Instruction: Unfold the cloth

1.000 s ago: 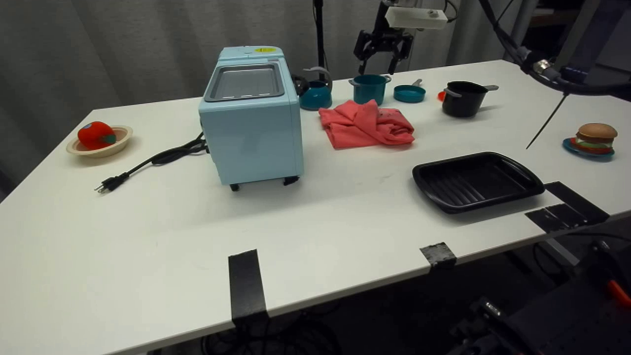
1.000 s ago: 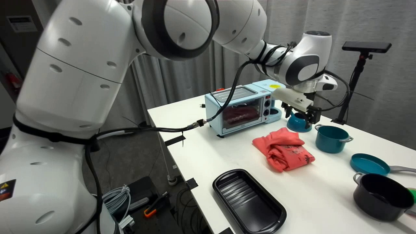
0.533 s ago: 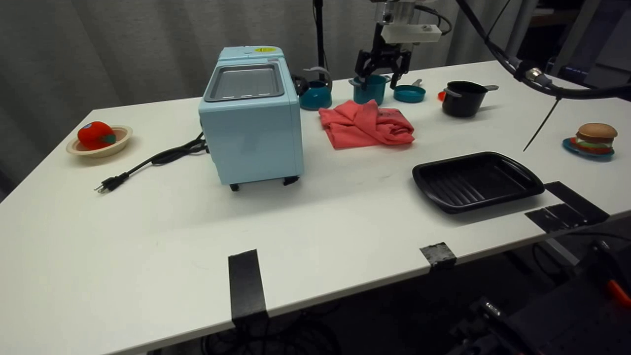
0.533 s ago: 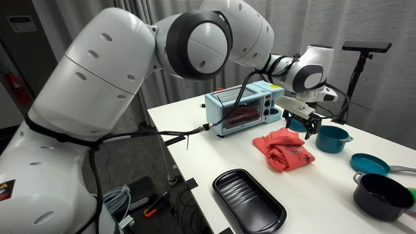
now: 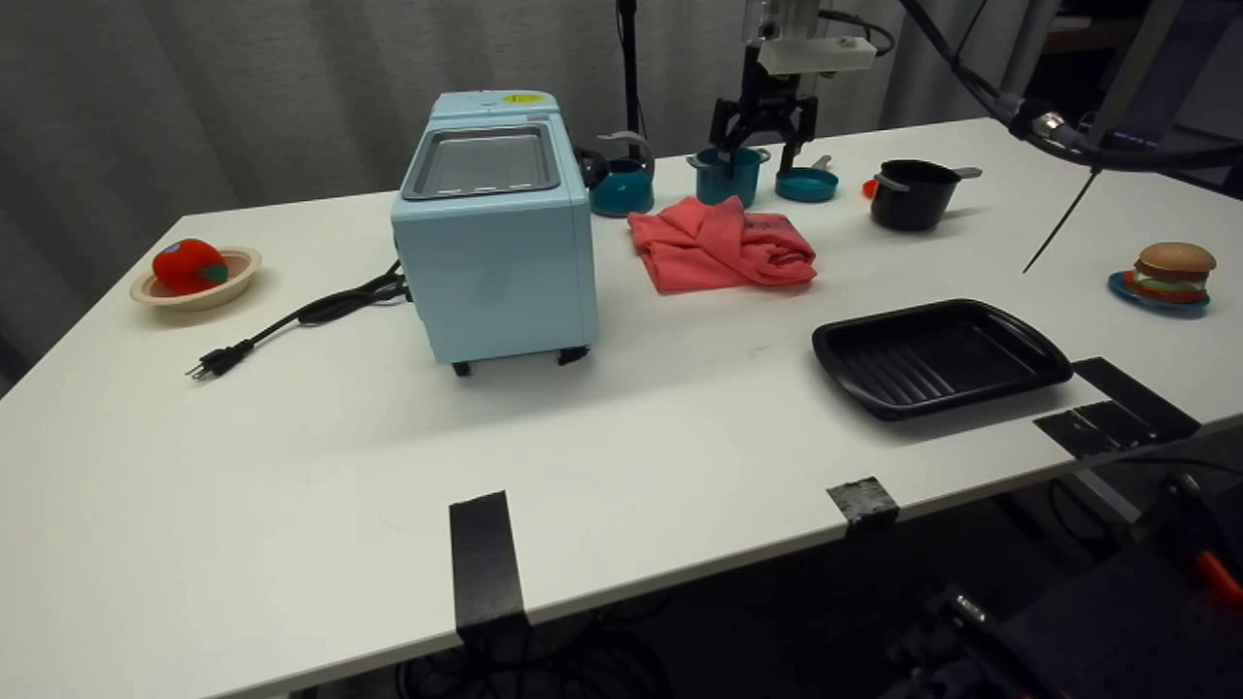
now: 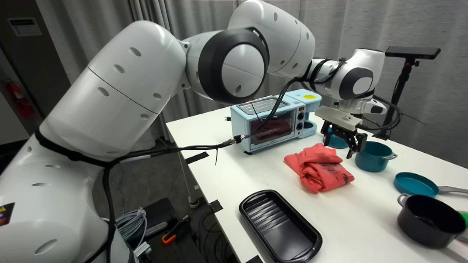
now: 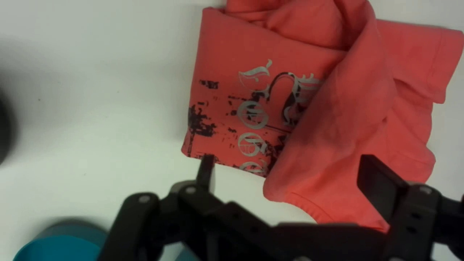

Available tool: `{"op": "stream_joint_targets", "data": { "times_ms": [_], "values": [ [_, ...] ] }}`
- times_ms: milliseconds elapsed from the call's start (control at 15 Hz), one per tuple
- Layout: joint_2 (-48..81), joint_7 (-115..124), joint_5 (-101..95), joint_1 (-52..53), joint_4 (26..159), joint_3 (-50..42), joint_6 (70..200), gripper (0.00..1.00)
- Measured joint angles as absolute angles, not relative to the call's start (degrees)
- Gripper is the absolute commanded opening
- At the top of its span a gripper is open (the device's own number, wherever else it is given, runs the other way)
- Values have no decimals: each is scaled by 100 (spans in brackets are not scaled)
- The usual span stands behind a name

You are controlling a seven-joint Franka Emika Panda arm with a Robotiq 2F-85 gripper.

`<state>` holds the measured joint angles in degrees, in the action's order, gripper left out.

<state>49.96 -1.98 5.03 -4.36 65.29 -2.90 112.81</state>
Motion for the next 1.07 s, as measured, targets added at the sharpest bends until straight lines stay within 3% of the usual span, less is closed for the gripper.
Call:
{"op": "stream_joint_targets", "data": {
  "times_ms": [1067],
  "values": [
    [5027, -536, 503, -399, 6696, 28, 11571, 100]
  ]
}}
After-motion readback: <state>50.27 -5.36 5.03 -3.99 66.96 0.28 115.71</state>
